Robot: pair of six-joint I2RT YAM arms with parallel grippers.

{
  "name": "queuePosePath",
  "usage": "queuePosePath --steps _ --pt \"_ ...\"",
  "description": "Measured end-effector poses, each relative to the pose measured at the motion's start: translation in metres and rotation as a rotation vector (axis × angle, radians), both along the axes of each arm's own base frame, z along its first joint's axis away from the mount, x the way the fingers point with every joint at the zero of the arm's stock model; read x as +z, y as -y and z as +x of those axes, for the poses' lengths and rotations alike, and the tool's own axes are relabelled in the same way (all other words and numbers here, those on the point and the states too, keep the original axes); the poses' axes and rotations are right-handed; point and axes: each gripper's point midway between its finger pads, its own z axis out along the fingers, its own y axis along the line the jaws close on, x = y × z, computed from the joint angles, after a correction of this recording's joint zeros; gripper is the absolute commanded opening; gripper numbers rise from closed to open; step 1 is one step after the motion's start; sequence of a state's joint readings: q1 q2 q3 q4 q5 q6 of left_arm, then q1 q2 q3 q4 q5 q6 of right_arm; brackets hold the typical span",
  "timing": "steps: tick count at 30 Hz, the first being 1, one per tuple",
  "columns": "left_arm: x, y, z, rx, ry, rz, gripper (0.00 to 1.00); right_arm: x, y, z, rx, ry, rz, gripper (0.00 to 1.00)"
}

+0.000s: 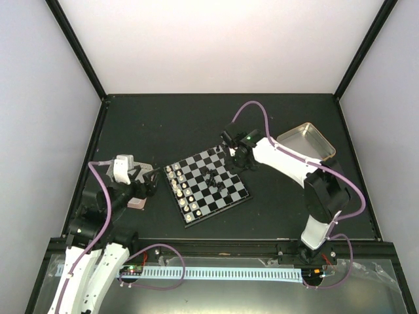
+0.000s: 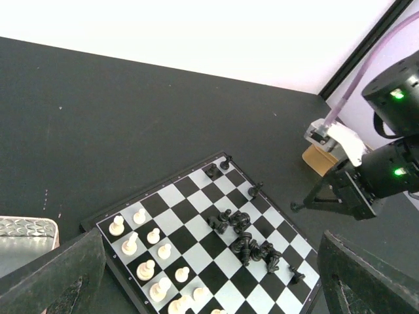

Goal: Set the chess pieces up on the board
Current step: Place the chess piece on the chessboard.

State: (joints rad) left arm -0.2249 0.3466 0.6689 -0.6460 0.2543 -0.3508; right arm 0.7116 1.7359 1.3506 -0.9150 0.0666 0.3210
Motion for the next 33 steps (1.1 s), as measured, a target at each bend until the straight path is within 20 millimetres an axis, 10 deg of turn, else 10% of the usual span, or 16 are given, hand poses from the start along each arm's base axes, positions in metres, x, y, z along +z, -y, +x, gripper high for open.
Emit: queuePosePath --steps 33 --pt "0.0 -0.002 0.0 0.008 0.007 0.001 0.91 -0.042 -0.021 0.039 0.015 -0.034 -0.107 0.25"
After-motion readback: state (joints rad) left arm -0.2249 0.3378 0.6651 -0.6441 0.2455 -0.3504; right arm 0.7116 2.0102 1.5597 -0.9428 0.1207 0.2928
